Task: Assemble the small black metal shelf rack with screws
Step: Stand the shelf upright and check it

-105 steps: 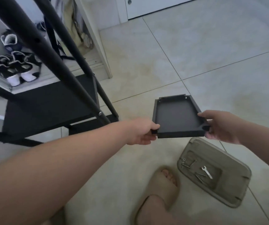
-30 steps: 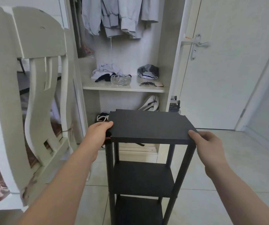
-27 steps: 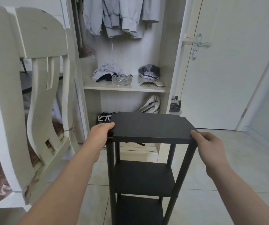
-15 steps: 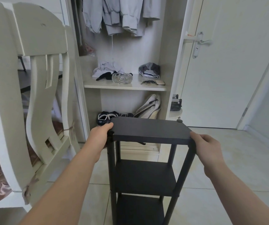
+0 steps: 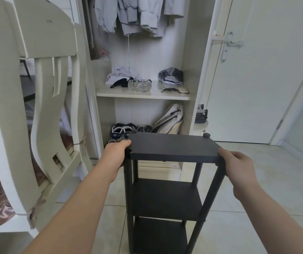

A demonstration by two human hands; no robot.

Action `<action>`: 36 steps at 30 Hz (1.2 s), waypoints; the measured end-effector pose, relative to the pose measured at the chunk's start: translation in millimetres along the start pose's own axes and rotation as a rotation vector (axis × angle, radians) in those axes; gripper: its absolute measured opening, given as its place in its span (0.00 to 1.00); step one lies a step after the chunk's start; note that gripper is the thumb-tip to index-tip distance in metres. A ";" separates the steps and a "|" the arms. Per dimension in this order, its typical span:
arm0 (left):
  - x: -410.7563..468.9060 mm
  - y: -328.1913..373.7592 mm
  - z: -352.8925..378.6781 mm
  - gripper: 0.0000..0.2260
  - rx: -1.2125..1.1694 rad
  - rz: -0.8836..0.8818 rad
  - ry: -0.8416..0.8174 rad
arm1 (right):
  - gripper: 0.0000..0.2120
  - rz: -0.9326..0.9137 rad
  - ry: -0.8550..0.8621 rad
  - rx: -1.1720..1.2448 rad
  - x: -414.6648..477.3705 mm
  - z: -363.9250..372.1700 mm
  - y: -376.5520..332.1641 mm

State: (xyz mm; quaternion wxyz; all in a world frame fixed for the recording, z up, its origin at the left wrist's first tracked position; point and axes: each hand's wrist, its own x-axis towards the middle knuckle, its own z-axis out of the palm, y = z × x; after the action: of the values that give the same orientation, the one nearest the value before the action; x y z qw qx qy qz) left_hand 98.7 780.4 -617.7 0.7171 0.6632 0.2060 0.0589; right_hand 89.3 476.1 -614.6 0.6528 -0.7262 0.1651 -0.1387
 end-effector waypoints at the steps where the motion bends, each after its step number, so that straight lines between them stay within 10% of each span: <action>1: 0.6 0.0 -0.1 0.09 0.005 -0.002 -0.002 | 0.09 0.000 0.001 0.001 -0.2 0.2 -0.2; 36: -3.5 4.2 3.5 0.08 0.080 -0.026 -0.026 | 0.08 0.186 0.011 0.284 -3.5 0.5 5.7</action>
State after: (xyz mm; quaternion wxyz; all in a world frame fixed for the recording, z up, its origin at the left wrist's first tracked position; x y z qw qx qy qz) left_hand 97.7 776.4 -612.7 0.6934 0.6893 0.2074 0.0325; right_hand 86.0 477.5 -620.2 0.7578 -0.6077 0.2137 -0.1037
